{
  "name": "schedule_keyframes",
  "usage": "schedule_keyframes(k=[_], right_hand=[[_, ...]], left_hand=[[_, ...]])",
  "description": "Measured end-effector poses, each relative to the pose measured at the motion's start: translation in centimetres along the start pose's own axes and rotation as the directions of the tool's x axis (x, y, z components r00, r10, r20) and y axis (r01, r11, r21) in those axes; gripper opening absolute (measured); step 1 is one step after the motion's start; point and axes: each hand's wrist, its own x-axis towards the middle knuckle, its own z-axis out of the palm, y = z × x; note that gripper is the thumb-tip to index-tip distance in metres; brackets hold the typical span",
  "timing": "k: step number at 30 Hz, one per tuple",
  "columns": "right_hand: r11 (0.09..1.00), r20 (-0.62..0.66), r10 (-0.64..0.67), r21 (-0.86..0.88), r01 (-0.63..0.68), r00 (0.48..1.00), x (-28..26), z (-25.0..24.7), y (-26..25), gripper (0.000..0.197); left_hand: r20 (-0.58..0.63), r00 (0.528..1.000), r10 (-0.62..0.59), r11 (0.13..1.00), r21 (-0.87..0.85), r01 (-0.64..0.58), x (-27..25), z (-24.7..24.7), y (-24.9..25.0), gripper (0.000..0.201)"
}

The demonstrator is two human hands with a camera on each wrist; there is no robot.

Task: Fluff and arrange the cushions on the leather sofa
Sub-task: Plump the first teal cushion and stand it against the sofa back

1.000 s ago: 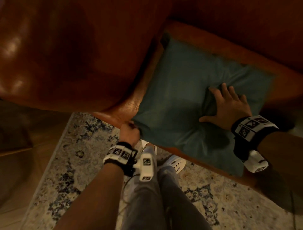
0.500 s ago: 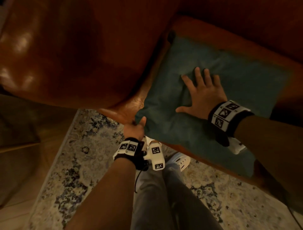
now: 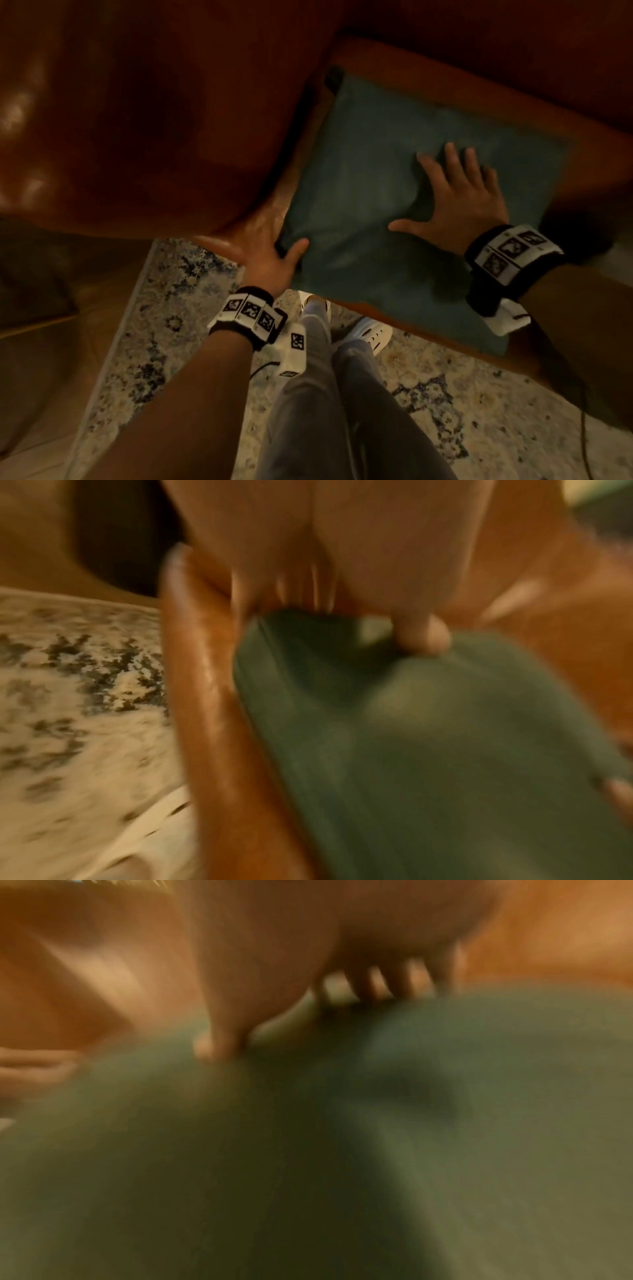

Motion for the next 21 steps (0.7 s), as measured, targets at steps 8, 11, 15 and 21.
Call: schedule_keyframes(k=[8, 11, 15, 21], right_hand=[[0.977, 0.051, 0.121, 0.169, -0.128, 0.991, 0.0, -1.0, 4.6, 0.128], [0.943, 0.133, 0.217, 0.229, -0.243, 0.967, 0.1, -0.7, 5.6, 0.133], [0.963, 0.156, 0.205, 0.143, -0.227, 0.966, 1.8, 0.5, 3.3, 0.131], [0.98, 0.082, 0.167, 0.096, -0.174, 0.983, -0.3, 1.2, 7.4, 0.092]], left_hand=[[0.129, 0.936, -0.329, 0.563, 0.822, 0.084, 0.5, -8.4, -3.0, 0.026], [-0.044, 0.994, -0.102, 0.723, 0.683, 0.105, 1.1, -7.7, 2.9, 0.039], [0.273, 0.776, 0.568, 0.499, 0.636, -0.589, 3.6, 3.7, 14.1, 0.059], [0.486, 0.747, 0.453, 0.294, 0.71, -0.64, 6.0, 8.4, 14.0, 0.061]])
